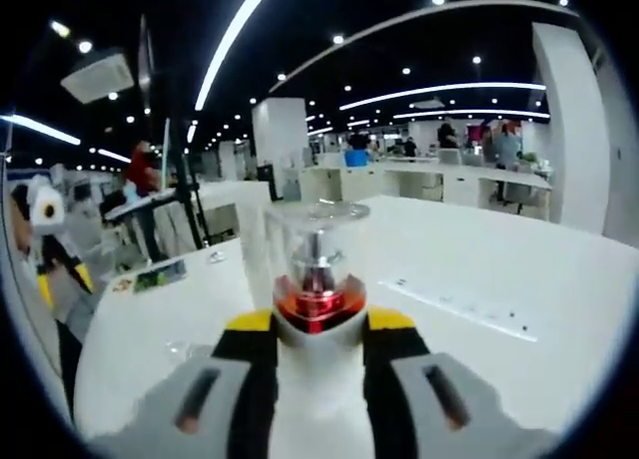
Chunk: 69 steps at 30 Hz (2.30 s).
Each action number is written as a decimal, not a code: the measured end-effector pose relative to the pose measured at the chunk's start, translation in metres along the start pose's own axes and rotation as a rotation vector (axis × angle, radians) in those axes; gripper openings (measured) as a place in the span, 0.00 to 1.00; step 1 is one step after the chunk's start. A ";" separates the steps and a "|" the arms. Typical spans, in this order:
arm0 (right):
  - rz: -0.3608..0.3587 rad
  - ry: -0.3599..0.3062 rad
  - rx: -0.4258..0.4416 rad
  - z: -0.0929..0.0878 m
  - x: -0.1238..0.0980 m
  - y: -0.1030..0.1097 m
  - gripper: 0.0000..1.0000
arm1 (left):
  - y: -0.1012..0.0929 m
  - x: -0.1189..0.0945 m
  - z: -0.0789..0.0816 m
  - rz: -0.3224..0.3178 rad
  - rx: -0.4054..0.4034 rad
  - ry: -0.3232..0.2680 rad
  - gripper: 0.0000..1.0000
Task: Arrange the skincare products in the storage area until every visible bottle or jar stands upright without overlapping.
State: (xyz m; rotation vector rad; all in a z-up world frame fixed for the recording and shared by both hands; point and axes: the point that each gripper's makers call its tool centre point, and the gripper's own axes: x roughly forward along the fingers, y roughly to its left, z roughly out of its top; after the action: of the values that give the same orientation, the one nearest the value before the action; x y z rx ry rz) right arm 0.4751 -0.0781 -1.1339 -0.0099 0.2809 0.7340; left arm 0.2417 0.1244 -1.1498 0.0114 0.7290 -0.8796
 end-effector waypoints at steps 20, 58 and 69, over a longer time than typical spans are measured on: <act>0.013 -0.032 -0.036 -0.006 0.015 0.009 0.30 | 0.002 -0.001 -0.005 0.005 0.004 0.018 0.48; 0.002 -0.105 -0.082 -0.016 0.036 0.022 0.31 | 0.004 -0.004 -0.005 0.055 0.056 0.022 0.42; 0.005 -0.097 -0.082 -0.015 0.039 0.024 0.32 | 0.003 -0.006 -0.011 0.057 0.054 0.030 0.42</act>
State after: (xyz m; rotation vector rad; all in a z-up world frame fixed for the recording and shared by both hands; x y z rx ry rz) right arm 0.4831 -0.0363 -1.1561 -0.0515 0.1584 0.7479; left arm 0.2354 0.1340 -1.1553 0.0937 0.7296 -0.8459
